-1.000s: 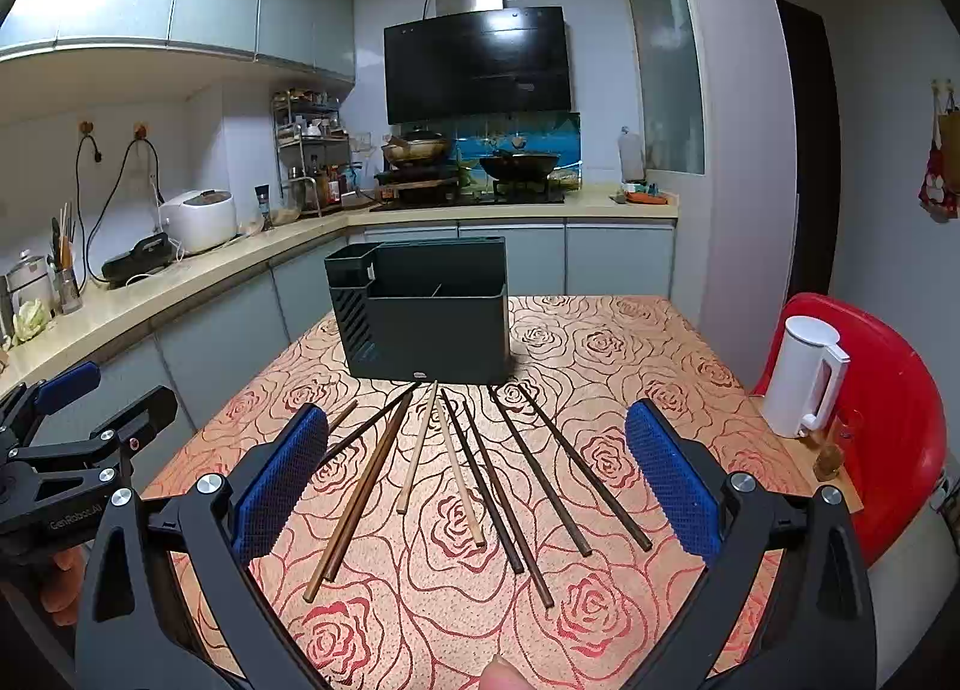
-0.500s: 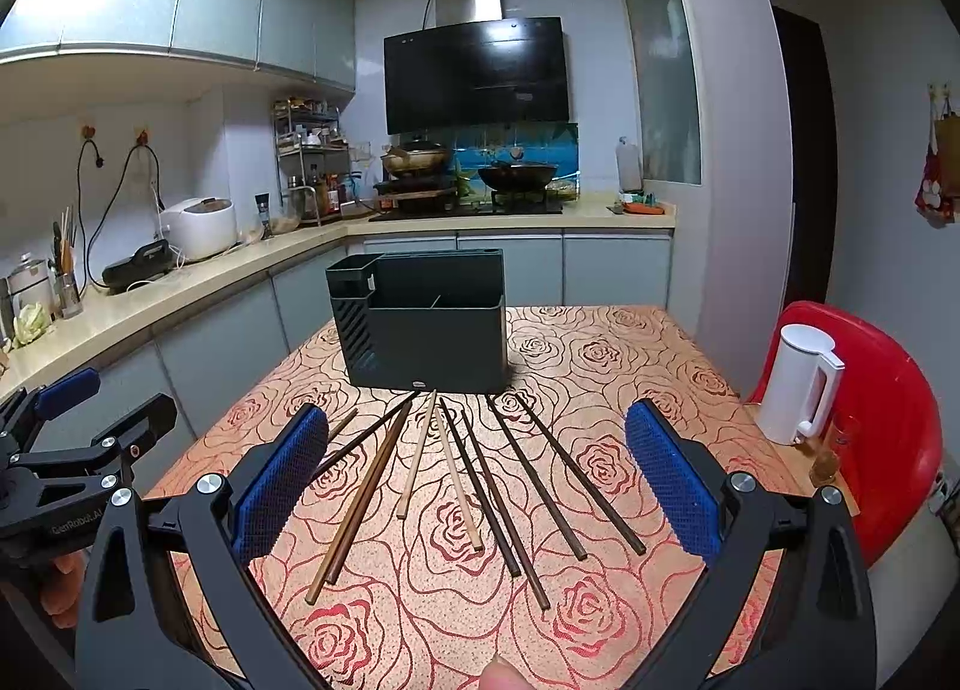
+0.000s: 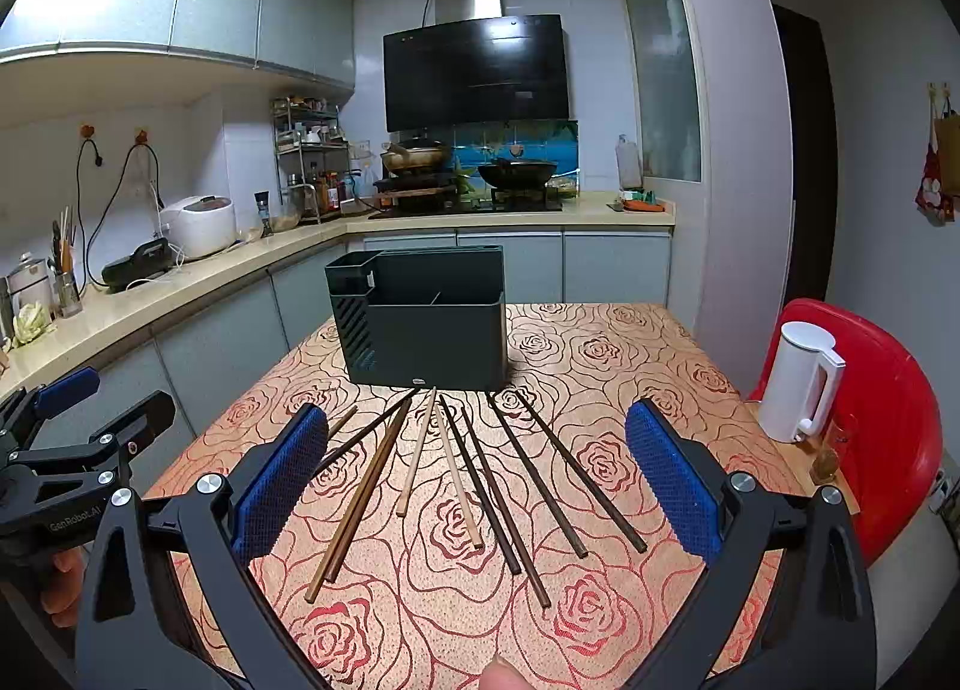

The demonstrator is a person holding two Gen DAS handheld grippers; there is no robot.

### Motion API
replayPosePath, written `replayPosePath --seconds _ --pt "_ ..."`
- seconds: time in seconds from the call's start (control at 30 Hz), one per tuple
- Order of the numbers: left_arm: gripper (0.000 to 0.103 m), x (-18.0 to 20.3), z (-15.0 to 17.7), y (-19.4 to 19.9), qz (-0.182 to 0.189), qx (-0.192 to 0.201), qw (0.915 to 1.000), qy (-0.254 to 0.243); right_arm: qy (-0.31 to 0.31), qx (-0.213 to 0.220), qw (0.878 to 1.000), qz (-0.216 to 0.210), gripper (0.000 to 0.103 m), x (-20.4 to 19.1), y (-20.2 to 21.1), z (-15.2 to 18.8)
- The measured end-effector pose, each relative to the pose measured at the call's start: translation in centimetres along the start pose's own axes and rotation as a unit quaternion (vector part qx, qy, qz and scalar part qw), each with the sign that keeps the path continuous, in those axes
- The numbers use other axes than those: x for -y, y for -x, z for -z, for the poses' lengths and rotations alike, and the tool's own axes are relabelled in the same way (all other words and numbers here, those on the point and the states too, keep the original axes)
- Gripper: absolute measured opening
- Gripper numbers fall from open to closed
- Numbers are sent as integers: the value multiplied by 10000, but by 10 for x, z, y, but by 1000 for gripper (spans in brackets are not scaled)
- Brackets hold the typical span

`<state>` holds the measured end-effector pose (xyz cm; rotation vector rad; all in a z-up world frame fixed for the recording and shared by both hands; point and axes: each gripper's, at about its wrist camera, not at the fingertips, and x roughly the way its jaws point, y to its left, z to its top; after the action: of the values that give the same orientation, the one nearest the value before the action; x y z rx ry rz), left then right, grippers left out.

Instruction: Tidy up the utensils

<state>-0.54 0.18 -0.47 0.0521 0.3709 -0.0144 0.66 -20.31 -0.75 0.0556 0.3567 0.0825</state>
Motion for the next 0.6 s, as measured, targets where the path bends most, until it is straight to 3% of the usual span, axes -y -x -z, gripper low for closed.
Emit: replayPosePath --seconds 0.6 --pt "96 3 1 2 51 -47 10000 -25 -10 -36 10000 23 96 1 -1 3"
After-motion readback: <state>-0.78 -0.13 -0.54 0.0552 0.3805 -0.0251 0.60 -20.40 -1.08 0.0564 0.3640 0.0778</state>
